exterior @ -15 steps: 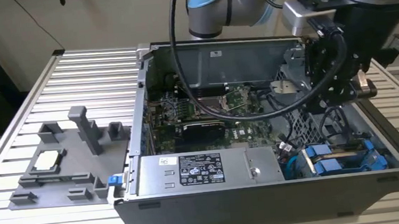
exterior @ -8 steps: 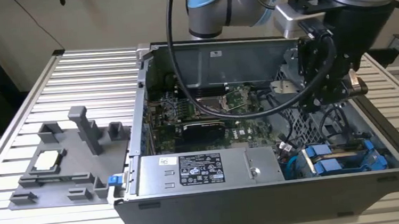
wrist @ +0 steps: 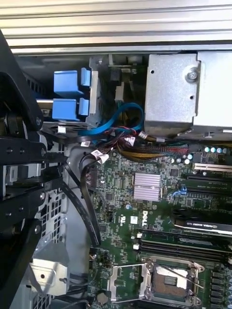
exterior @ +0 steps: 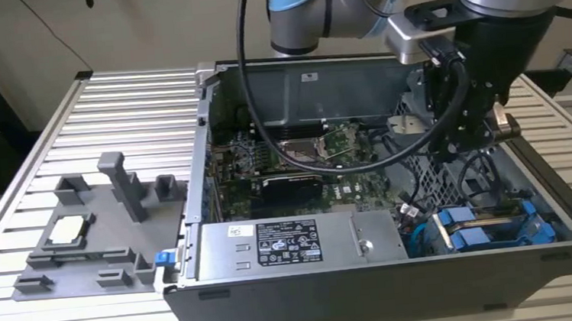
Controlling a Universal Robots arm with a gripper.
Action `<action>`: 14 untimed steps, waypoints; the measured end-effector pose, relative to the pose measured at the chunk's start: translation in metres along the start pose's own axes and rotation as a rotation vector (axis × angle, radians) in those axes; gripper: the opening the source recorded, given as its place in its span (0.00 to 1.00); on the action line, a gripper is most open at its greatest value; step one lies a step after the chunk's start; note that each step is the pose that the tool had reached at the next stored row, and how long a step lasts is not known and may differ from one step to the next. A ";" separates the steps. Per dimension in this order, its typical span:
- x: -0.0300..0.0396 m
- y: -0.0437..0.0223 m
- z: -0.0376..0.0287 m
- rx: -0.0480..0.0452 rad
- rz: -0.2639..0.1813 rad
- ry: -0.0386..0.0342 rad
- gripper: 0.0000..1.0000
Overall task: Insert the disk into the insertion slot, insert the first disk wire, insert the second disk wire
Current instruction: 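Insert the first disk wire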
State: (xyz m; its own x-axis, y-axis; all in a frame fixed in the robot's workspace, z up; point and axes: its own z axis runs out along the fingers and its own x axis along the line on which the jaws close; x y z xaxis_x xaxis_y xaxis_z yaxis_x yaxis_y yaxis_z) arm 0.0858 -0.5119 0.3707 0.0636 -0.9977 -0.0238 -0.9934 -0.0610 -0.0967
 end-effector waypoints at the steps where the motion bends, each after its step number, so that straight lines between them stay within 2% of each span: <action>1: -0.0002 0.0011 0.0003 0.0011 0.000 -0.0002 0.26; 6: -0.0007 0.0076 0.0006 0.0037 0.000 -0.0002 0.26; 14: -0.0008 0.0086 0.0027 0.0064 0.000 -0.0011 0.26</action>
State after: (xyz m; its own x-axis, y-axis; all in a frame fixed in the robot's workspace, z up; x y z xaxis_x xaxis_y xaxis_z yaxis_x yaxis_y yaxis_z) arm 0.0774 -0.5116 0.3673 0.0641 -0.9976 -0.0249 -0.9928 -0.0612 -0.1031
